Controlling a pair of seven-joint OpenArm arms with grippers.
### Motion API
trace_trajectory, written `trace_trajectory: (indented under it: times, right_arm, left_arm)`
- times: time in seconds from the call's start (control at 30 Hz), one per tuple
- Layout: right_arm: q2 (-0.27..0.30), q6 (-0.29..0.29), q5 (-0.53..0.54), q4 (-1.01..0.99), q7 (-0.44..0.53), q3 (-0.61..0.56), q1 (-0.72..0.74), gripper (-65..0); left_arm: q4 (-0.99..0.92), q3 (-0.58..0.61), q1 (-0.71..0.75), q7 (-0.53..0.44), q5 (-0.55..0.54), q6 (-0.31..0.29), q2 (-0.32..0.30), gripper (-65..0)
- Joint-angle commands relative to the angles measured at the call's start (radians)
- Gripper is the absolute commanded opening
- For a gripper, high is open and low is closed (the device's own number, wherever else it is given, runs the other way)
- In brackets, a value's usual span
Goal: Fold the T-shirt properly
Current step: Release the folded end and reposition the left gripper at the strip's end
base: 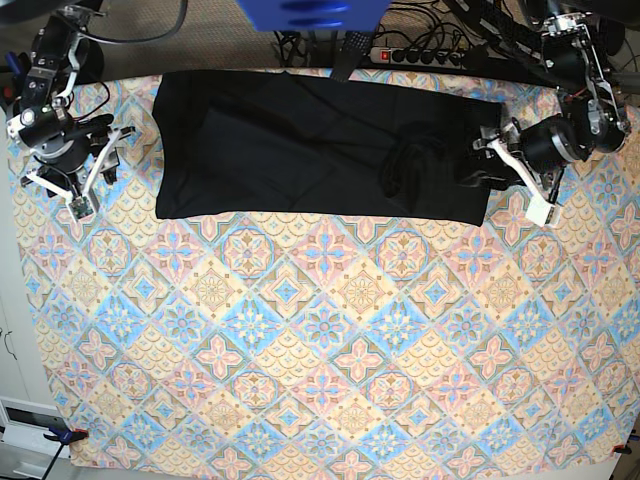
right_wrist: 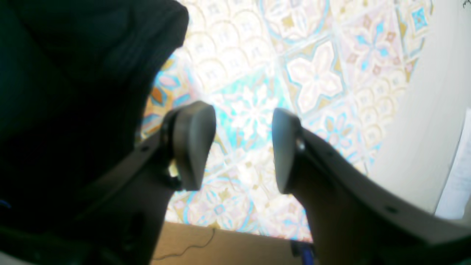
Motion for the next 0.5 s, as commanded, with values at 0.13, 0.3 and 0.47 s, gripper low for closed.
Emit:
trace_trajectory:
  times: [0.13,0.3,0.47]
  right_arm:
    - [0.017,-0.005,0.005,0.017,0.011,0.016,0.006,-36.9]
    - [0.017,-0.005,0.005,0.017,0.011,0.013,0.006,-36.9]
    - [0.017,-0.005,0.005,0.017,0.011,0.015,0.007,-36.9]
  left_arm:
    - [-0.127,0.021,-0.015,-0.015,-0.020,-0.001,-0.026,-34.4]
    - [-0.265,0.288,-0.078,-0.039,0.021,0.002,-0.019,-39.3]
    - [-0.268,0.519,-0.091,-0.108,0.070,0.002,0.027,-44.2]
